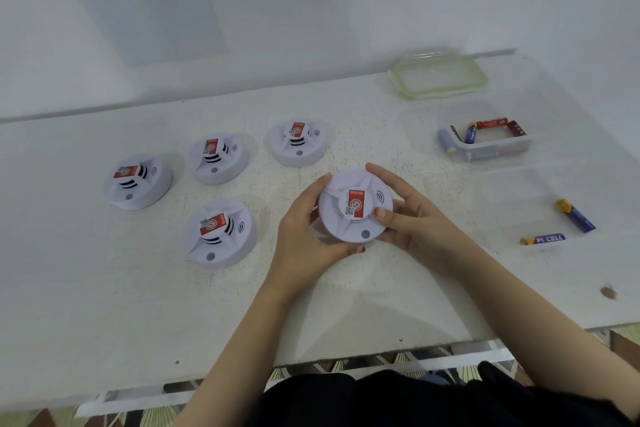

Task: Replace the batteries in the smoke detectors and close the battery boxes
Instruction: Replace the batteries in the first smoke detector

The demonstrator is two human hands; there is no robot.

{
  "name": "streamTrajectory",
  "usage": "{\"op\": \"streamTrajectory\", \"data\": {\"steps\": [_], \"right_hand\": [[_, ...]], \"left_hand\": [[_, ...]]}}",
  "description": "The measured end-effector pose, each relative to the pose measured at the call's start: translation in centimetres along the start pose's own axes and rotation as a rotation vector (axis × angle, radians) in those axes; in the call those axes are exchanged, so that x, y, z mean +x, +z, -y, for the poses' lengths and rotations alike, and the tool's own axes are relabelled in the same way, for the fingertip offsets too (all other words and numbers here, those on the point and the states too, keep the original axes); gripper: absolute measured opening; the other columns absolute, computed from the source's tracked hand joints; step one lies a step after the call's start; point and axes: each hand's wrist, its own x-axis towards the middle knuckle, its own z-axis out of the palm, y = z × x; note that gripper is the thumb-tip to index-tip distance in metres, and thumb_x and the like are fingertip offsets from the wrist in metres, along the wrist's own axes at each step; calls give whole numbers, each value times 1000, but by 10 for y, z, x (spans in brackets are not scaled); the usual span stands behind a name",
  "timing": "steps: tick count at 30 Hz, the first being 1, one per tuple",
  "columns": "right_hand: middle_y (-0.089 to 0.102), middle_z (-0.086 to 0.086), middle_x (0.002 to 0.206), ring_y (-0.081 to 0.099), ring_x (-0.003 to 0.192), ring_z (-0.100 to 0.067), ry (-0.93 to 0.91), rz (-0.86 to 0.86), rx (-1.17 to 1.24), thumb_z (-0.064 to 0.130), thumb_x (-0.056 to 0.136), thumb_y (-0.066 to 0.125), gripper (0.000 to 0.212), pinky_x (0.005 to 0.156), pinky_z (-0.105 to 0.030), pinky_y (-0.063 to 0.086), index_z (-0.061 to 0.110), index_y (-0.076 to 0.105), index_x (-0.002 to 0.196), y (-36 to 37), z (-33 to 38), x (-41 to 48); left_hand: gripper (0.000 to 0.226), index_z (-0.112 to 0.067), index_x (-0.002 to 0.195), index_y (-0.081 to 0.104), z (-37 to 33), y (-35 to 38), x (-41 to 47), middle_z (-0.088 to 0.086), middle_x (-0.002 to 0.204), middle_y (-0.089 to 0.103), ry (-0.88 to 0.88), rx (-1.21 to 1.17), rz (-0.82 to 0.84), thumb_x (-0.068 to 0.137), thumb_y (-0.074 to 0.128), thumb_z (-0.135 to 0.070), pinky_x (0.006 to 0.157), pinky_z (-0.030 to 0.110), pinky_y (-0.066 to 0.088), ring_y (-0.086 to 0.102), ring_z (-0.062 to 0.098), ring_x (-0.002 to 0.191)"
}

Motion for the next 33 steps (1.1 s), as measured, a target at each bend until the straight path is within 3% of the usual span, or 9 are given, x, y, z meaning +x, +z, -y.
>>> {"op": "streamTrajectory", "data": {"steps": [4,7,11,27,33], "right_hand": [[65,-11,121,61,112,-30,2,-1,11,4,82,56,58,88,-40,54,28,46,134,0,0,0],[65,-11,120,61,112,-31,-1,-2,23,3,82,56,58,88,-41,54,29,46,134,-1,0,0],[64,-11,122,60,113,-31,-5,3,23,4,81,57,58,89,-42,53,30,47,133,-1,0,0],[62,-12,124,59,115,-30,-4,12,58,11,72,66,67,88,-39,54,28,47,134,-2,-1,0],[63,-11,123,60,113,-30,-13,12,49,2,80,57,60,87,-39,54,28,46,134,-2,-2,0]], "left_hand": [[92,-34,135,45,0,1,-1,-12,134,54,34,-9,-17,56,92,-27,98,39,52,53,11,125],[90,-42,130,45,-3,0,-2,-15,127,59,8,-40,13,60,92,-13,90,33,56,58,6,118],[92,-37,133,45,-2,0,-1,-13,128,59,-13,-77,29,60,91,-4,82,22,56,61,3,113],[96,-27,140,43,2,1,1,-4,135,56,-30,-90,36,60,91,-6,84,27,58,60,13,118],[96,-27,140,43,3,1,1,-6,135,56,-15,-74,26,60,91,-7,87,30,57,59,12,119]]}}
